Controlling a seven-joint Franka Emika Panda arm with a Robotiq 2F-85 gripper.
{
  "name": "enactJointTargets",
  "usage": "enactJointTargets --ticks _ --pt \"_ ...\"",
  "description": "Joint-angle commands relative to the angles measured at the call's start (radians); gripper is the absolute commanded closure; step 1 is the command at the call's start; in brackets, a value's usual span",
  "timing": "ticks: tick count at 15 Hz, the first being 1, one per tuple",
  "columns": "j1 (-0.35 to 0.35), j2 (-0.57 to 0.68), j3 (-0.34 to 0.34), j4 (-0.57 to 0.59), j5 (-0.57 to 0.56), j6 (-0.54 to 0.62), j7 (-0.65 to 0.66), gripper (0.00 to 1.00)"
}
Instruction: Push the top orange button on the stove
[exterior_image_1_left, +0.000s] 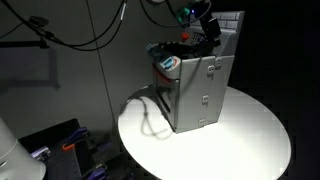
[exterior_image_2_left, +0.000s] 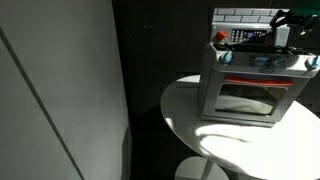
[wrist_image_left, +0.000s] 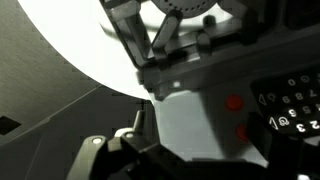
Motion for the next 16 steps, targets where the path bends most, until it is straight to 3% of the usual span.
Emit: enactJointTargets --ticks 1,8,16 --pt "0.007 0.041 -0.015 0.060 -0.024 0.004 0.023 0.00" --pt "0.003 -0.025 0.004 0.012 0.016 -0.062 -0.029 0.00" --pt "-0.012 -0.153 0.034 -0.071 0.083 -0.217 -0.125 0.00"
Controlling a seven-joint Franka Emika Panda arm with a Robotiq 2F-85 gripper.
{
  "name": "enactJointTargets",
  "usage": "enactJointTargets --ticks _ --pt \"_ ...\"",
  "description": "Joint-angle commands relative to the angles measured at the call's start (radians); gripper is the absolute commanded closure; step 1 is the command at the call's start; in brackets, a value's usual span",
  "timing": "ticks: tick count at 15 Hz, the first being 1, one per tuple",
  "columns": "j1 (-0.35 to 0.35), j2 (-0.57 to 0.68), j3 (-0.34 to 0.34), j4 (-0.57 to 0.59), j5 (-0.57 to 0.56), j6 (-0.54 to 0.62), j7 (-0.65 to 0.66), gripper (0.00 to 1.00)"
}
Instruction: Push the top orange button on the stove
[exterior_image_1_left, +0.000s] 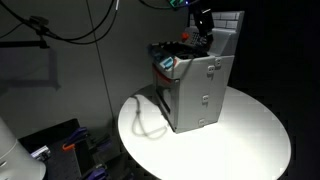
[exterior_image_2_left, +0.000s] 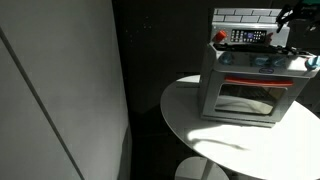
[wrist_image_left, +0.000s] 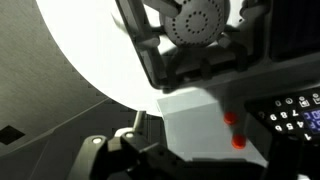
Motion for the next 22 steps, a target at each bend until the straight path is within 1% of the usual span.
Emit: enactJointTargets --ticks 1,4,9,11,14,18,22 --pt "-0.017 -0.095 0.023 -0.072 0.077 -0.075 -0.095 0.00" --pt "-0.021 -0.158 0.033 -0.119 0.152 -0.157 -0.183 0.00" --pt "-0.029 -0.264 0.038 -0.172 0.221 -0.331 -0.322 0.00" --pt "-0.032 -0.305 0.040 -0.185 0.205 -0.409 -0.346 0.00" --pt "-0.039 -0.376 0.045 -0.214 0.176 -0.492 -0.369 0.00" --pt "-0.047 -0.471 0.054 -0.259 0.150 -0.533 -0.392 0.00" --pt "-0.054 -0.524 0.059 -0.280 0.152 -0.558 -0.409 0.00"
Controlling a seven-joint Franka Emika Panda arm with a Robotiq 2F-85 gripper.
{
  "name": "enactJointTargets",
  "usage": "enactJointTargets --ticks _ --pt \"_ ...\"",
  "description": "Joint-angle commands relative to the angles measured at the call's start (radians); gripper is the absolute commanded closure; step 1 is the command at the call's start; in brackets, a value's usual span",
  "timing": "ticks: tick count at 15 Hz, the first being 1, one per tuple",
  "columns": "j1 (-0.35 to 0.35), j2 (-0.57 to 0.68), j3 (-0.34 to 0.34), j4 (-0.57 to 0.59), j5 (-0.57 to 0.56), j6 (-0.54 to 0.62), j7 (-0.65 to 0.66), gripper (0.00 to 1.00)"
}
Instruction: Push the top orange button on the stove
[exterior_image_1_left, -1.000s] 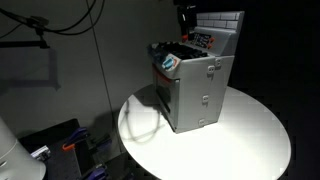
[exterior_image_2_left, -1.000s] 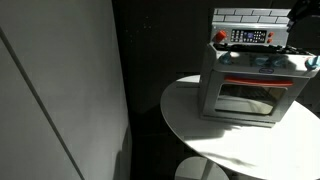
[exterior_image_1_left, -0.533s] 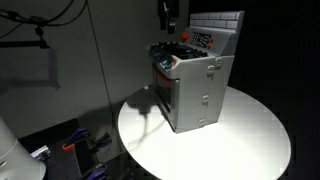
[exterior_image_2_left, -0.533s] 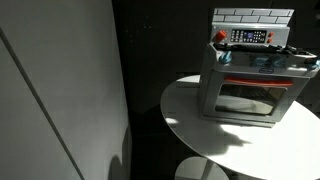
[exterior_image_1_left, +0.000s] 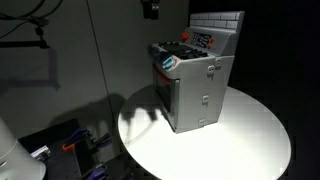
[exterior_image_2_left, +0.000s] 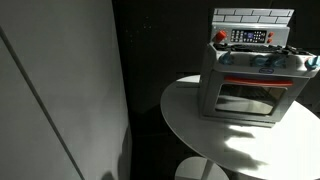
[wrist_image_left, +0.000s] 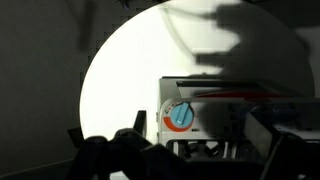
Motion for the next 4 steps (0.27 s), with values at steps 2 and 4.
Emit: enactJointTargets --ticks 2,4 --pt "-0.026 -0.023 0.022 -0.010 0.006 -0.009 -0.010 0.00" --pt "-0.029 -0.033 0.023 -0.018 0.006 -0.009 -0.010 0.00"
